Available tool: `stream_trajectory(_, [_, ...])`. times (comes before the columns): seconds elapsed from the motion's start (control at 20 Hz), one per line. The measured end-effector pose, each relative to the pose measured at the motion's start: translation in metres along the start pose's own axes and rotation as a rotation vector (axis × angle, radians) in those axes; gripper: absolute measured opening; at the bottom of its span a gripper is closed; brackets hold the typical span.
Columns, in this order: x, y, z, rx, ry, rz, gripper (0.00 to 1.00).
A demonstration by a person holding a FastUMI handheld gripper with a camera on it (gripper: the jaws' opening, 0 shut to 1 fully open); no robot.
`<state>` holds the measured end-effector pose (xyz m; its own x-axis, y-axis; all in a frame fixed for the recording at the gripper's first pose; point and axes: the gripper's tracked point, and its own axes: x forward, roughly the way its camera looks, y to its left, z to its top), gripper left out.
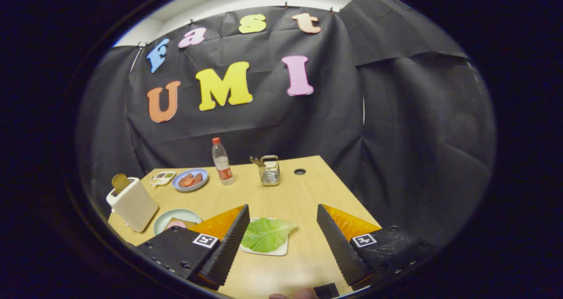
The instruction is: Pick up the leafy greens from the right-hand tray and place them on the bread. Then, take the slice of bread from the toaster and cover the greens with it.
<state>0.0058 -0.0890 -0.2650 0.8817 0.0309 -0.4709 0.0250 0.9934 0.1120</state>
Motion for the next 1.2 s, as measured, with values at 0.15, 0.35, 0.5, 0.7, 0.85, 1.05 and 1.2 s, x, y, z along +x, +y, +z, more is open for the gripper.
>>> stream_trajectory(0.15, [0.048, -0.014, -0.031, 0.016, 0.070, 0.021, 0.96])
stream_trajectory(0.35, [0.102, -0.021, -0.064, 0.020, 0.130, 0.051, 0.96])
stream_trajectory(0.5, [0.131, -0.021, -0.081, 0.046, 0.176, 0.081, 0.96])
stream_trajectory(0.7, [0.151, -0.023, -0.101, 0.069, 0.223, 0.099, 0.95])
stream_trajectory(0.85, [0.162, -0.021, -0.112, 0.094, 0.249, 0.109, 0.95])
stream_trajectory(1.05, [0.167, -0.015, -0.119, 0.118, 0.268, 0.117, 0.81])
stream_trajectory(1.2, [0.168, -0.009, -0.121, 0.121, 0.284, 0.128, 0.68])
